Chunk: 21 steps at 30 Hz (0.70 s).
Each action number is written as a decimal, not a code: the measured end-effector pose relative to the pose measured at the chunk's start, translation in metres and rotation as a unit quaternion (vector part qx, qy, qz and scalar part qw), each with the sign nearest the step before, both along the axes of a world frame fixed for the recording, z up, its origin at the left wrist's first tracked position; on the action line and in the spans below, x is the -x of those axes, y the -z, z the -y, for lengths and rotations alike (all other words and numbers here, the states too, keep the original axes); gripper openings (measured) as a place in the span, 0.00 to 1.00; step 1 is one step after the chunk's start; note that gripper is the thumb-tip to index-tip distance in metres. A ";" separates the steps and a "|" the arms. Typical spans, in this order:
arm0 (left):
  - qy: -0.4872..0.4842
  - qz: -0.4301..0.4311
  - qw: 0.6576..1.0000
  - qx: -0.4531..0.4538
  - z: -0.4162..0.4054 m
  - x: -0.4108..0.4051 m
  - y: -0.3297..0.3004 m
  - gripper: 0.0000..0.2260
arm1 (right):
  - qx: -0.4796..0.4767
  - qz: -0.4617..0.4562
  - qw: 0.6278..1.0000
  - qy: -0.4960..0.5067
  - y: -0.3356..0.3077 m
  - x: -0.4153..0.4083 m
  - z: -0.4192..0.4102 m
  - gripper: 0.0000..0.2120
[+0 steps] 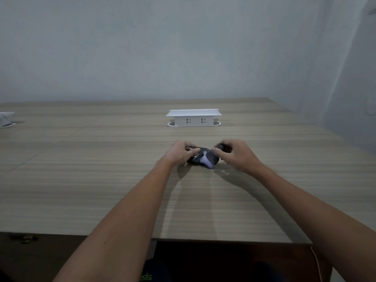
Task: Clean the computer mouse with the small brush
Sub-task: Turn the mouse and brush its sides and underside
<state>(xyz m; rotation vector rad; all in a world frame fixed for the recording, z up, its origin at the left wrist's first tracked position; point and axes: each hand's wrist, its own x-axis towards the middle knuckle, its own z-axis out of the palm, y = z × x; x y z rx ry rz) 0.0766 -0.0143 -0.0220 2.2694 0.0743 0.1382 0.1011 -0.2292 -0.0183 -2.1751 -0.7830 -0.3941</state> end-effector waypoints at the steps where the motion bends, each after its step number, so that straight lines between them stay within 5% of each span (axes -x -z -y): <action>1: -0.001 0.001 1.000 0.001 0.000 0.000 0.000 0.14 | 0.012 -0.007 1.000 -0.001 0.000 0.000 -0.002 0.06; 5: -0.005 0.000 1.000 0.000 0.002 0.003 -0.001 0.15 | 0.047 0.029 0.994 0.091 -0.008 -0.010 -0.003 0.09; 12: -0.004 0.005 1.000 -0.002 0.003 0.003 -0.002 0.14 | 0.091 -0.089 0.991 0.045 -0.024 -0.009 -0.013 0.10; 15: -0.005 0.003 1.000 -0.009 0.003 0.004 -0.002 0.15 | 0.094 -0.052 0.989 0.106 -0.029 -0.017 -0.011 0.11; 21: -0.002 0.008 1.000 -0.013 0.002 0.004 -0.002 0.14 | 0.107 -0.083 0.990 0.035 -0.029 -0.013 -0.017 0.10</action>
